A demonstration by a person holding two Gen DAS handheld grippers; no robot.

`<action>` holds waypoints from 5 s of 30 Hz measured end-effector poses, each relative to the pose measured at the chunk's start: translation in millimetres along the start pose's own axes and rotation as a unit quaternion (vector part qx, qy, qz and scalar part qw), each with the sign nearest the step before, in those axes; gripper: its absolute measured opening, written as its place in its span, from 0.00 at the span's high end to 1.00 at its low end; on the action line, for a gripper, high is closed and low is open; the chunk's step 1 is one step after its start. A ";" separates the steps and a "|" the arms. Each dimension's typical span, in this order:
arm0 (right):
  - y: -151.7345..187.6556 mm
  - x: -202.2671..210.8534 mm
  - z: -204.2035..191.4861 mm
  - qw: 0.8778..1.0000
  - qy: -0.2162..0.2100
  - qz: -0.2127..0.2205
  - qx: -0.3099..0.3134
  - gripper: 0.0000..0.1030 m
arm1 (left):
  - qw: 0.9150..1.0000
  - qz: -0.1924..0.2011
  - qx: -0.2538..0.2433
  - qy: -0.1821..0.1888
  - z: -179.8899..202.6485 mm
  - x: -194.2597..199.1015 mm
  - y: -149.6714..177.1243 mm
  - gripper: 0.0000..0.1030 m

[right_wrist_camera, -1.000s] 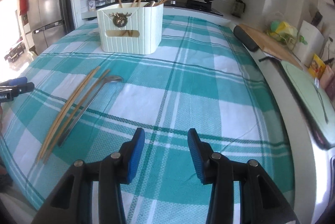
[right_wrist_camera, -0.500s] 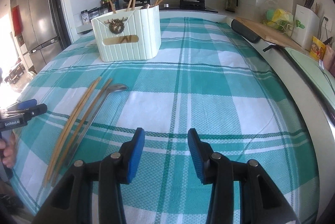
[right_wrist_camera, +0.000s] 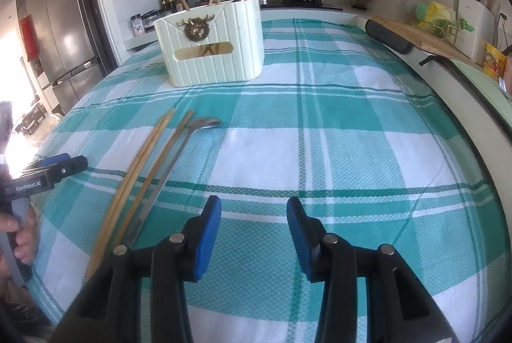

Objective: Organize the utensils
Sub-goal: 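Move both grippers back over the remaining chopsticks and spoon, then grasp a chopstick with the left gripper while the right gripper grasps the steel spoon, then lift the chopstick and spoon and carry both over the cream caddy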

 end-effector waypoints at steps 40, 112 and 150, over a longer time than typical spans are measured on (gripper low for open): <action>-11.9 0.3 -0.1 0.999 0.023 -0.027 -0.006 0.58 | 0.996 -0.034 -0.088 0.006 85.7 -26.5 -8.1 0.06; -81.9 -49.7 3.5 0.998 0.036 -0.014 -0.054 0.95 | 0.995 -0.024 -0.054 0.078 55.4 -18.6 -62.9 0.97; -120.1 68.8 -34.1 0.977 0.080 0.153 0.126 0.97 | 0.986 0.075 0.035 0.142 20.4 62.8 -113.9 0.96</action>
Point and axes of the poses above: each gripper's, at about its wrist camera, not at the fingertips, and x roughly against the way its jaws point, z to its right, y to its underside, the point moved 6 cm from there along -x, roughly the way its jaws point, and after that the axes turned 5 degrees about -y, right-handed, at the moved point
